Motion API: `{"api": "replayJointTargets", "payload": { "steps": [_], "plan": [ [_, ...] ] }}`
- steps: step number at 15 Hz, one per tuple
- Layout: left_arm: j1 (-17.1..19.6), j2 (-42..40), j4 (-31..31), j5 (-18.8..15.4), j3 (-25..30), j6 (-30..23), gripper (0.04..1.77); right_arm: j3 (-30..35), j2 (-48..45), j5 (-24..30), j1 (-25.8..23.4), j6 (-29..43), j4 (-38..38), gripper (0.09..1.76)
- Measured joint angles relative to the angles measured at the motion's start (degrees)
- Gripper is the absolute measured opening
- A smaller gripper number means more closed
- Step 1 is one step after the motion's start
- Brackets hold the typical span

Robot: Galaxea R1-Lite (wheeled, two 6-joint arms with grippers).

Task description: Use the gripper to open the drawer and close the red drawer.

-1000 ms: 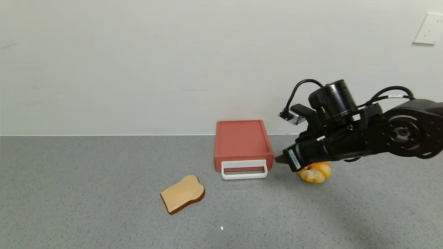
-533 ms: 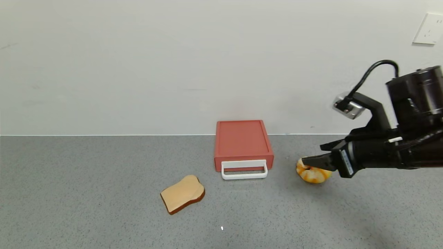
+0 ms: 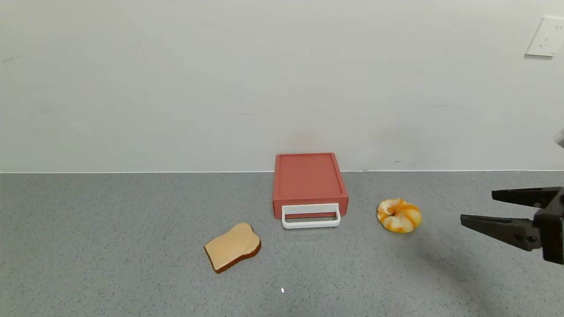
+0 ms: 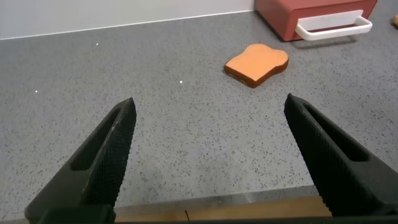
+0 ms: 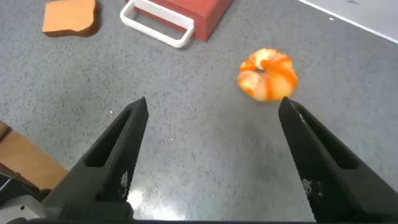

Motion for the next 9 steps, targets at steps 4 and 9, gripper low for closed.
{"api": "replayJointTargets", "payload": {
  "steps": [4,9],
  "plan": [
    [0.0,0.0,0.0,0.0,0.0,0.0,1.72,4.6,-11.5,-0.2,-4.1,1.3,0.5,1.62],
    [0.0,0.0,0.0,0.0,-0.1,0.0,1.72,7.8,-26.2,-0.2,-10.9,2.9,2.9,1.66]
  ]
}}
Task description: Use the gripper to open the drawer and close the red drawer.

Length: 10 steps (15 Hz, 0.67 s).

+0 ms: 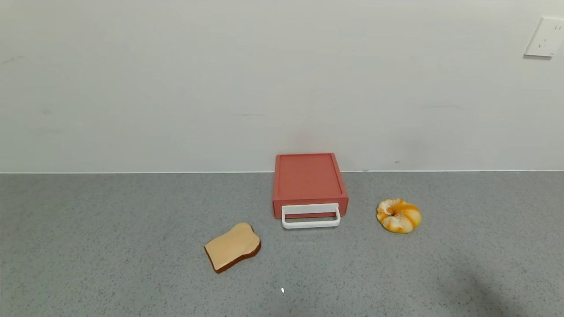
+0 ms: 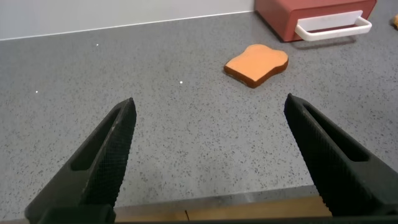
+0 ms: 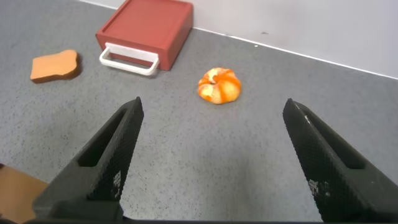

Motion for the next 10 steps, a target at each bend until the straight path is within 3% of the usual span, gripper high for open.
{"api": "replayJointTargets", "payload": {
  "steps": [4,10],
  "plan": [
    [0.0,0.0,0.0,0.0,0.1,-0.1,1.72,0.8,-10.3,0.0,-3.8,0.2,5.7,1.68],
    [0.0,0.0,0.0,0.0,0.1,0.0,1.72,2.2,-23.0,0.2,-3.8,0.3,15.3,1.69]
  ]
}}
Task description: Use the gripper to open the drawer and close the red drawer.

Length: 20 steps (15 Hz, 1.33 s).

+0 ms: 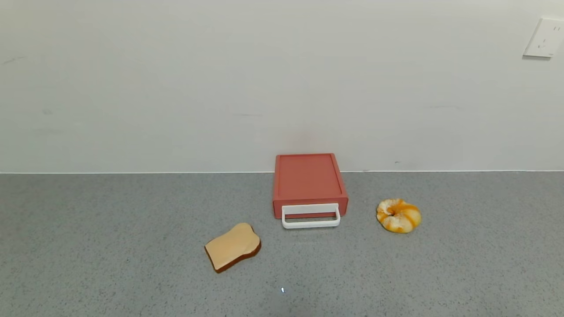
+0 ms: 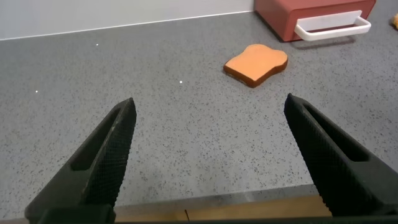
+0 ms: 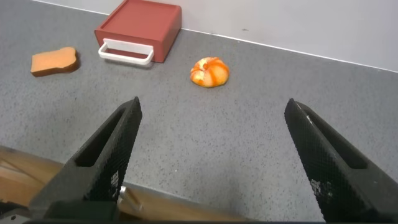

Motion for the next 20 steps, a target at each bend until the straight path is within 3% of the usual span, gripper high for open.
{"api": "replayJointTargets", "payload": {
  "steps": [5,8,14,18,20],
  "plan": [
    [0.0,0.0,0.0,0.0,0.0,0.0,1.72,7.6,-12.0,-0.4,0.9,0.0,0.6,1.7],
    [0.0,0.0,0.0,0.0,0.0,0.0,1.72,12.5,-17.8,-8.3,1.0,0.0,-1.0,1.7],
    [0.0,0.0,-0.1,0.0,0.0,-0.2,1.72,30.2,-20.2,-14.7,1.0,0.4,-26.1,1.7],
    [0.0,0.0,-0.1,0.0,0.0,-0.2,1.72,37.0,-20.2,-14.8,1.0,0.2,-28.5,1.7],
    [0.0,0.0,-0.1,0.0,0.0,-0.2,1.72,39.5,-20.2,-14.3,1.0,1.0,-26.2,1.7]
  ]
}}
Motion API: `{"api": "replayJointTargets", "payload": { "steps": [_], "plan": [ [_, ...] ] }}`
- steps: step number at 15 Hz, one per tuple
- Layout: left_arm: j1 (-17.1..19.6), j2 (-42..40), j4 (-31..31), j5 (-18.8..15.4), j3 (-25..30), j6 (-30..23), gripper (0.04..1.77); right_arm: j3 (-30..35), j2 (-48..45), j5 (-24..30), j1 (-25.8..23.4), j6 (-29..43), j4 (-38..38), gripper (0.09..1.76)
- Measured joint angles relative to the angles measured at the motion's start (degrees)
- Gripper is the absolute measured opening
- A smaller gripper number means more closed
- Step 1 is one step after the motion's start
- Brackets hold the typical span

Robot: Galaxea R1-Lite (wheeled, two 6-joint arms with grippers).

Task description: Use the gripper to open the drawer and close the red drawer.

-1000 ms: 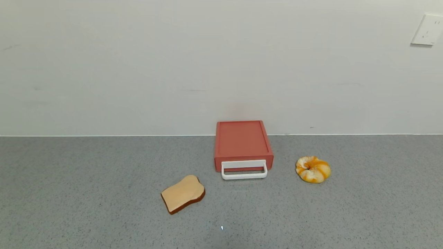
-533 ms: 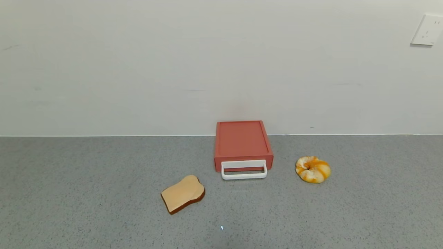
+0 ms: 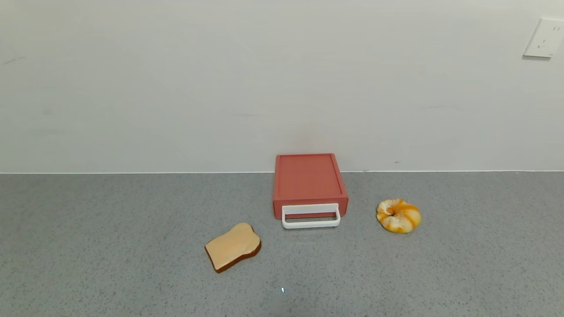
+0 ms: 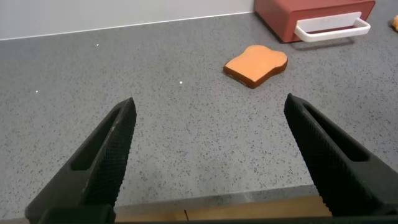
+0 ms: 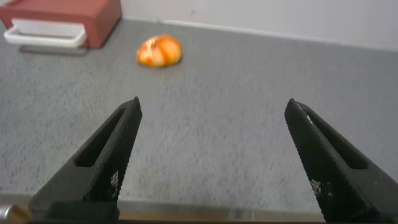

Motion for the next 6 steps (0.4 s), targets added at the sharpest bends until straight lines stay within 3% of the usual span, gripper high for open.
{"api": "replayJointTargets", "payload": {
  "steps": [6],
  "plan": [
    [0.0,0.0,0.0,0.0,0.0,0.0,1.72,0.7,0.0,0.1,0.1,1.4,0.1,1.7]
  ]
}}
